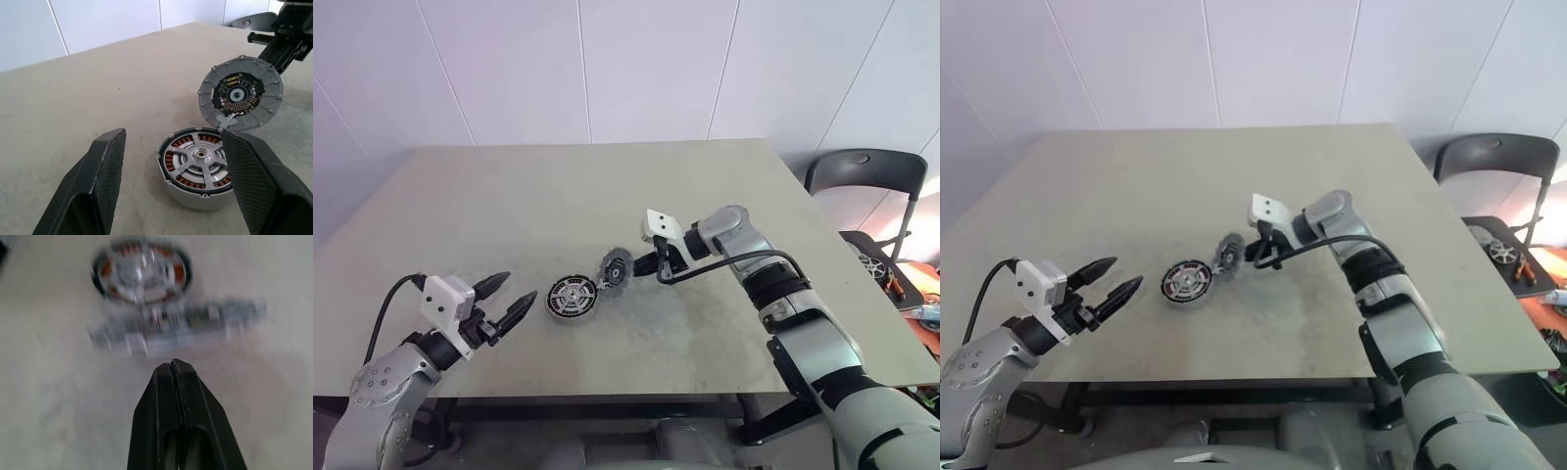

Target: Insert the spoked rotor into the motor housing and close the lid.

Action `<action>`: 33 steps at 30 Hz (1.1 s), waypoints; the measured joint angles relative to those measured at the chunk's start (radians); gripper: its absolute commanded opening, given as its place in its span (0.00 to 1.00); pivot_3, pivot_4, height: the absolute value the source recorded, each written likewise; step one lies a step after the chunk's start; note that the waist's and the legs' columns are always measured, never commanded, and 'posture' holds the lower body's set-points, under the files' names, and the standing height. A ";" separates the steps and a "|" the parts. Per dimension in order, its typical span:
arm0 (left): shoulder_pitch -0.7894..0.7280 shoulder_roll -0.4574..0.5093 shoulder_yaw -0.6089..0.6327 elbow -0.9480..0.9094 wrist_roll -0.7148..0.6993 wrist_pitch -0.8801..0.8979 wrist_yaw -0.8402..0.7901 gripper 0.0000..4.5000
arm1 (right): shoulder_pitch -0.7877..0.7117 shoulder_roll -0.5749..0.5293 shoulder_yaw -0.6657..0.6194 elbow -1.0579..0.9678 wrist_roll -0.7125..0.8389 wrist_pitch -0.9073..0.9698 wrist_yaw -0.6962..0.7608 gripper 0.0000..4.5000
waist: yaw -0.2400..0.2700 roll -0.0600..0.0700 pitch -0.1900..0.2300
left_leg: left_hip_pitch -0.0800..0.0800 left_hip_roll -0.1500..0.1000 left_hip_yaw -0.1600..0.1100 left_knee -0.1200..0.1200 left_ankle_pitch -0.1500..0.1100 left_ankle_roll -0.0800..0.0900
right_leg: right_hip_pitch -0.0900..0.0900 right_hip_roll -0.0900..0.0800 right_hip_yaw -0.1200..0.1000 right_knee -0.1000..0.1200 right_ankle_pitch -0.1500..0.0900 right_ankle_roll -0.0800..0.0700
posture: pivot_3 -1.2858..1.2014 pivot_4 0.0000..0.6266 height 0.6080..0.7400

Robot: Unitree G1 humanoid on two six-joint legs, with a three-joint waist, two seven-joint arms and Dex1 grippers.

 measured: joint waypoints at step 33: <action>-0.022 0.005 0.000 -0.053 0.001 0.050 0.039 0.72 | 0.134 0.315 -0.106 -0.172 0.258 0.270 -0.335 0.01 | -0.003 -0.001 0.000 | -0.001 0.000 -0.001 -0.004 0.000 0.000 | -0.002 0.000 -0.001 -0.001 0.000 0.000 | 0.52 0.00 1.00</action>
